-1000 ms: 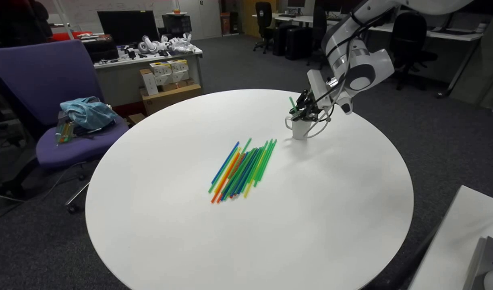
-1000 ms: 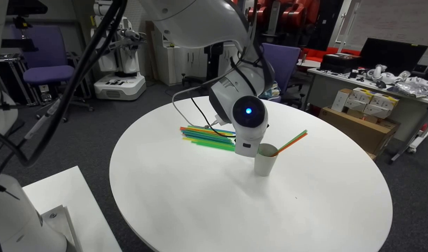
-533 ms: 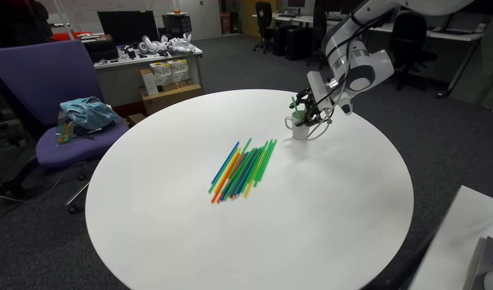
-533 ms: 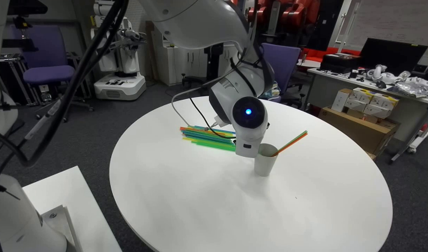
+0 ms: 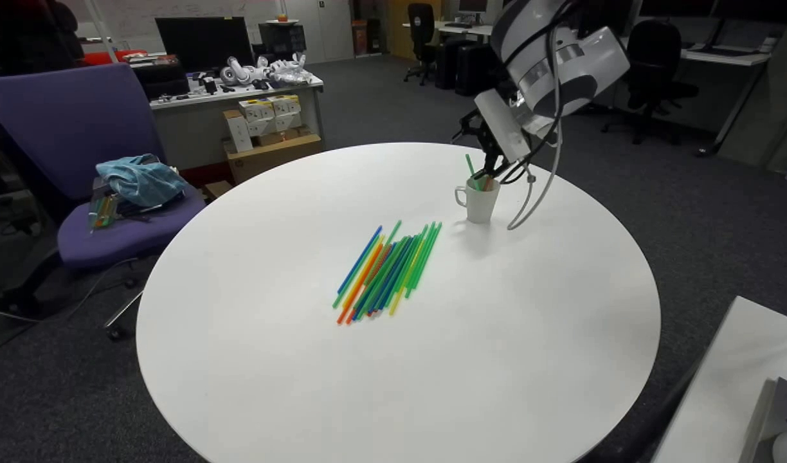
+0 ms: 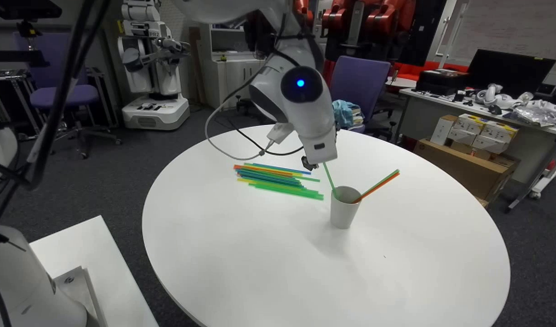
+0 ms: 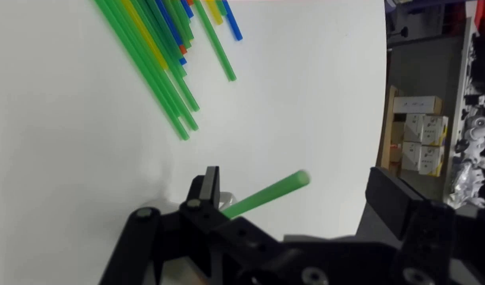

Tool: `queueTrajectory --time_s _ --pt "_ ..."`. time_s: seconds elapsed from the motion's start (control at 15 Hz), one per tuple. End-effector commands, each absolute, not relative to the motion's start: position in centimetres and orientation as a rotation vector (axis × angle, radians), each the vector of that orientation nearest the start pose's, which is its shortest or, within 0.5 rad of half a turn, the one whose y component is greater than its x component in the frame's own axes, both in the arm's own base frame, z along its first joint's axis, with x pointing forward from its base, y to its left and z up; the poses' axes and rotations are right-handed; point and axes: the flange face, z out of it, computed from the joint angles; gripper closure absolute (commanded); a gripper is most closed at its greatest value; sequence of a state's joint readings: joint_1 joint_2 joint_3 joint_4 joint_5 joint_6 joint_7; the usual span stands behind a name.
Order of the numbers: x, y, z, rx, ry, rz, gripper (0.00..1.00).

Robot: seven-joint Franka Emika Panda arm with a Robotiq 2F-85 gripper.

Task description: Put one green straw in the mug.

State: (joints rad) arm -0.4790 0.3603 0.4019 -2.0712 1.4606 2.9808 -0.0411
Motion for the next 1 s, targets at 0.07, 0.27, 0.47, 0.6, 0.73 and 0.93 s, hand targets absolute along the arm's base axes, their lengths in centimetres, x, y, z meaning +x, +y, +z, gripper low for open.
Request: queueTrajectory --time_s 0.07,0.27,0.47,0.6,0.73,0.93 --pt "54.7 -6.3 34.1 -2.037 1.493 -0.572 0.0" --pt "53.0 -3.3 33.3 -2.22 1.424 -0.534 0.0" --pt "51.6 -2.4 30.3 -2.398 1.388 -0.478 0.0" --pt "51.0 -2.9 28.3 -2.52 1.373 -0.433 0.0" --pt "51.3 -3.3 27.6 -2.66 1.326 -0.358 0.0" --pt "51.5 -1.0 30.3 -2.832 1.07 -0.228 0.0"
